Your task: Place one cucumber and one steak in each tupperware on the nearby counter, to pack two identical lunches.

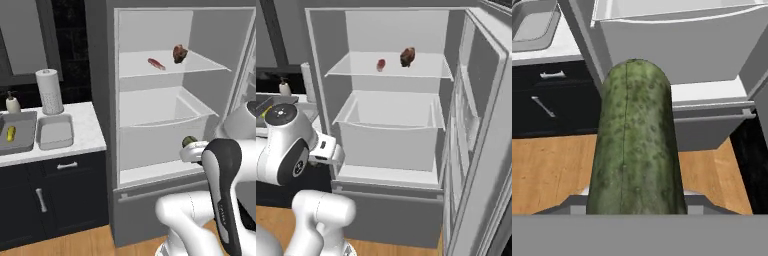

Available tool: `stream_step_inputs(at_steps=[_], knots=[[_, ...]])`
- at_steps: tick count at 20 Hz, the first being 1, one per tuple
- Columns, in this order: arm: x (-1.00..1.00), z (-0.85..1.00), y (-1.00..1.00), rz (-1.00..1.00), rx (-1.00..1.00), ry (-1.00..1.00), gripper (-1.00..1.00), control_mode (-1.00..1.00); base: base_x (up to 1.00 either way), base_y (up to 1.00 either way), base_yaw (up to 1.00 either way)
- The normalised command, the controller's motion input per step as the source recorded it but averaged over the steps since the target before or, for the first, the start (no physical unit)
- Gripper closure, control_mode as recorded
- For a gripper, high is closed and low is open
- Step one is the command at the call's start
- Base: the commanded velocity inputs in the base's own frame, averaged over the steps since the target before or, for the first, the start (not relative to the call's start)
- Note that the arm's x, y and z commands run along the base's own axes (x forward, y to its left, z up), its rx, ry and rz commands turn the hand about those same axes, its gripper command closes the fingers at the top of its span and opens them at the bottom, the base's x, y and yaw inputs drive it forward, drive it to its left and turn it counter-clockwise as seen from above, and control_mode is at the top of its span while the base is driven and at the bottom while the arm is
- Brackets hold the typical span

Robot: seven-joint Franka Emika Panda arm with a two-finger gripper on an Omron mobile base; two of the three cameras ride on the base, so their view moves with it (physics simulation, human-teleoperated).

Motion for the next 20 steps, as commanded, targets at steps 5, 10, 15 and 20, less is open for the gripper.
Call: stream_step_inputs(at_steps=[5, 10, 15, 20], knots=[[0.0, 0.0, 0.0, 0.0, 0.0, 0.0, 1.0, 1.0, -0.06, 1.0, 0.14], [0.0, 0.0, 0.0, 0.0, 0.0, 0.0, 1.0, 1.0, 0.32, 1.0, 0.06], [0.0, 0.0, 0.0, 0.0, 0.0, 0.0, 1.0, 1.0, 0.89, 1.0, 0.0], [0.0, 0.0, 0.0, 0.0, 0.0, 0.0, 1.0, 1.0, 1.0, 0.93, 0.0]])
